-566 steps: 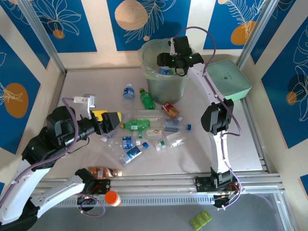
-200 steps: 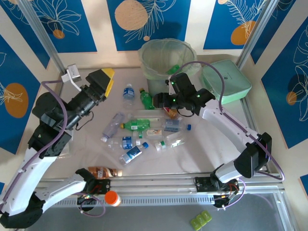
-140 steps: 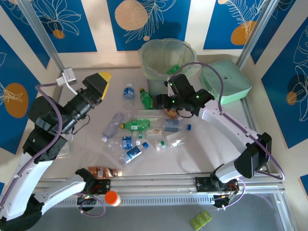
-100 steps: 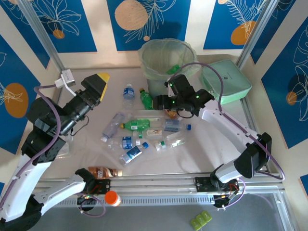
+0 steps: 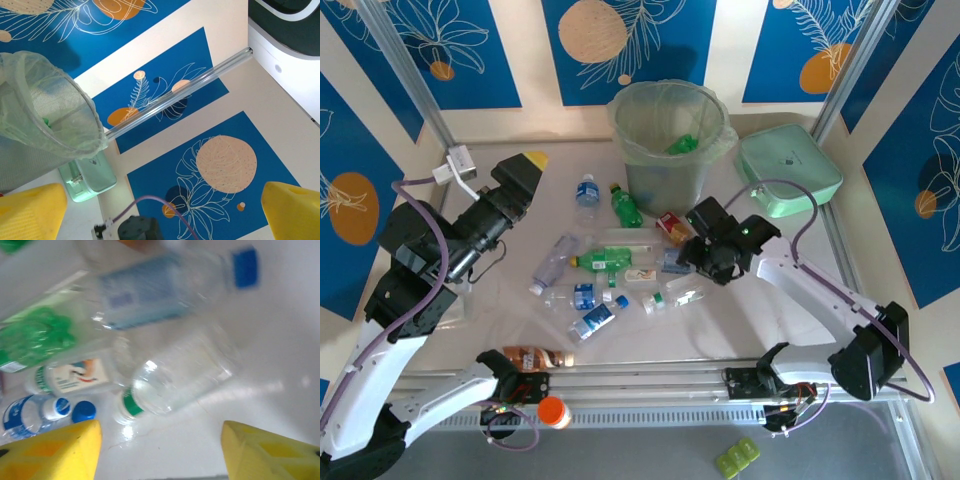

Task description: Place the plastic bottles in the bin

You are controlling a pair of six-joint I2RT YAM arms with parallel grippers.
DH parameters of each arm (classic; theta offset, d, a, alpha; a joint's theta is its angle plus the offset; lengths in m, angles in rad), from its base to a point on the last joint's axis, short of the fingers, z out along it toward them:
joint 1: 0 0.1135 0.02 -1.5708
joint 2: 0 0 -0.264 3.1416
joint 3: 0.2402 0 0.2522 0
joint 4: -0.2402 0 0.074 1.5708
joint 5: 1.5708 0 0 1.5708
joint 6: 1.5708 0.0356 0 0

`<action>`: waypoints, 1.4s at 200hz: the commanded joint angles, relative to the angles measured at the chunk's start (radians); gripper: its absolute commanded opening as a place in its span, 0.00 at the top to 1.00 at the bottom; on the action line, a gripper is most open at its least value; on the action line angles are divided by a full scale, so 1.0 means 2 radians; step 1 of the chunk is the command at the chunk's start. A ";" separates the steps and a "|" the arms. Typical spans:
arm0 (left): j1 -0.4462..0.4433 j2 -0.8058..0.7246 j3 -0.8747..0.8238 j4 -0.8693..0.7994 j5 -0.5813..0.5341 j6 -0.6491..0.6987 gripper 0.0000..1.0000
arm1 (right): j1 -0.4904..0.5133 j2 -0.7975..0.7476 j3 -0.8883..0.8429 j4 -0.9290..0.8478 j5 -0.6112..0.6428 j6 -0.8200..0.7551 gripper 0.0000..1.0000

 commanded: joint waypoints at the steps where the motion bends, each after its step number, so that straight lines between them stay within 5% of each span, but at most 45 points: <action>1: -0.004 0.002 0.008 0.015 0.003 0.014 0.01 | 0.005 -0.006 -0.031 -0.053 -0.025 0.146 0.38; 36: -0.005 0.006 0.016 0.006 -0.010 0.007 0.01 | 0.026 0.020 -0.051 -0.016 -0.073 0.211 0.39; 74: -0.005 -0.026 -0.011 -0.009 -0.060 0.054 0.01 | 0.030 0.077 -0.040 0.028 -0.080 0.235 0.28; 126: -0.005 -0.021 -0.017 -0.174 -0.165 0.144 0.01 | 0.009 0.135 -0.021 0.060 -0.063 0.240 0.26; 180: -0.002 -0.021 -0.069 -0.239 -0.173 0.150 0.01 | 0.000 0.191 -0.033 0.085 -0.072 0.233 0.26; 211: -0.002 -0.030 -0.105 -0.261 -0.168 0.160 0.01 | 0.003 0.207 -0.043 0.099 -0.070 0.229 0.36; 250: -0.002 -0.050 -0.128 -0.289 -0.168 0.174 0.01 | 0.012 0.164 -0.065 0.081 -0.040 0.236 0.46; 280: -0.002 -0.060 -0.135 -0.305 -0.151 0.183 0.01 | 0.019 0.127 -0.089 0.077 -0.026 0.234 0.42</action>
